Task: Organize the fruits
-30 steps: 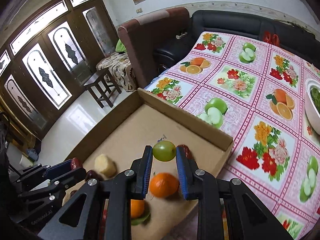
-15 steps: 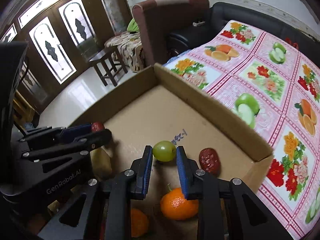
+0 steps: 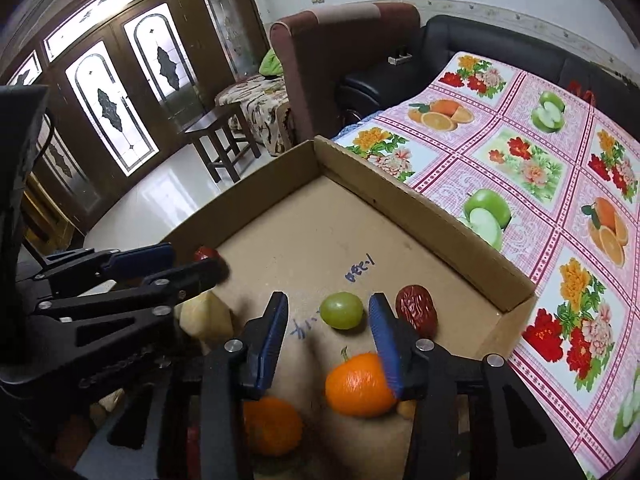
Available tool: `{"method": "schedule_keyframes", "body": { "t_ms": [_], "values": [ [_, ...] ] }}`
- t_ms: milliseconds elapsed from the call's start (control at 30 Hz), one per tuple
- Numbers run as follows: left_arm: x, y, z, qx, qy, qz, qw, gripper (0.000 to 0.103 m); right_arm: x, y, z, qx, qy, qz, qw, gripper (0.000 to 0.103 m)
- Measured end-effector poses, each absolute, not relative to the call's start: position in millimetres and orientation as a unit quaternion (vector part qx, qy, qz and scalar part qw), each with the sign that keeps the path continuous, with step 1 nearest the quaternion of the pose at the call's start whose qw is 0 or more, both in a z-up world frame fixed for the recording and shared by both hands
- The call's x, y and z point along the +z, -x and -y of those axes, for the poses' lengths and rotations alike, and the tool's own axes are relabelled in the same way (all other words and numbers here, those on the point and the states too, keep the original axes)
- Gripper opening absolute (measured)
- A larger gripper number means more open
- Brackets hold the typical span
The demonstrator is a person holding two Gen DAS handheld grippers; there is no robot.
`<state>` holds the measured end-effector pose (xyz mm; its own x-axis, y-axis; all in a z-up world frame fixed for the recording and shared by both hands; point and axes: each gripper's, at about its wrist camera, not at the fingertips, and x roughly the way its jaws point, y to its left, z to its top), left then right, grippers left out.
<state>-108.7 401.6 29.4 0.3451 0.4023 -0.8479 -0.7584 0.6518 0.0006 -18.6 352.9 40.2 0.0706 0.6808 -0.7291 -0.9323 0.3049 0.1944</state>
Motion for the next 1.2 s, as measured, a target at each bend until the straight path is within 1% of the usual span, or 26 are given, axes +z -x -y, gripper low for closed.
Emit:
{"method": "schedule_keyframes", "body": {
  "t_ms": [167, 267, 400, 500, 633, 700, 767, 867, 1200],
  "values": [
    [43.2, 135.1, -381.1, 0.354, 0.203, -0.428, 0.807, 0.044, 49.5, 26.7, -332.0, 0.584, 0.16, -0.366, 0.706, 0.044],
    [47.9, 150.5, -368.8, 0.353, 0.201, -0.421, 0.811, 0.049, 54.3, 35.4, -317.8, 0.595, 0.166, -0.35, 0.704, 0.045],
    [52.4, 176.3, -344.6, 0.359, 0.184, -0.409, 0.818, 0.05, 59.1, 52.5, -294.8, 0.605, 0.177, -0.32, 0.707, 0.048],
    [53.7, 190.8, -330.0, 0.362, 0.174, -0.407, 0.82, 0.051, 61.9, 67.4, -275.9, 0.62, 0.188, -0.294, 0.703, 0.054],
    [54.0, 210.3, -309.9, 0.365, 0.163, -0.402, 0.824, 0.052, 63.3, 81.7, -256.1, 0.641, 0.201, -0.281, 0.685, 0.063],
    [52.8, 219.5, -300.4, 0.363, 0.158, -0.402, 0.825, 0.061, 64.5, 88.9, -243.2, 0.652, 0.204, -0.274, 0.677, 0.067],
    [51.2, 226.1, -292.1, 0.361, 0.15, -0.406, 0.826, 0.062, 66.0, 94.0, -231.0, 0.66, 0.202, -0.271, 0.671, 0.073],
    [46.7, 237.4, -277.8, 0.366, 0.138, -0.409, 0.824, 0.062, 65.2, 99.0, -213.5, 0.673, 0.205, -0.268, 0.658, 0.077],
    [30.6, 272.0, -250.8, 0.385, 0.143, -0.424, 0.807, 0.062, 50.8, 124.3, -173.0, 0.683, 0.265, -0.245, 0.636, 0.078]
  ]
}}
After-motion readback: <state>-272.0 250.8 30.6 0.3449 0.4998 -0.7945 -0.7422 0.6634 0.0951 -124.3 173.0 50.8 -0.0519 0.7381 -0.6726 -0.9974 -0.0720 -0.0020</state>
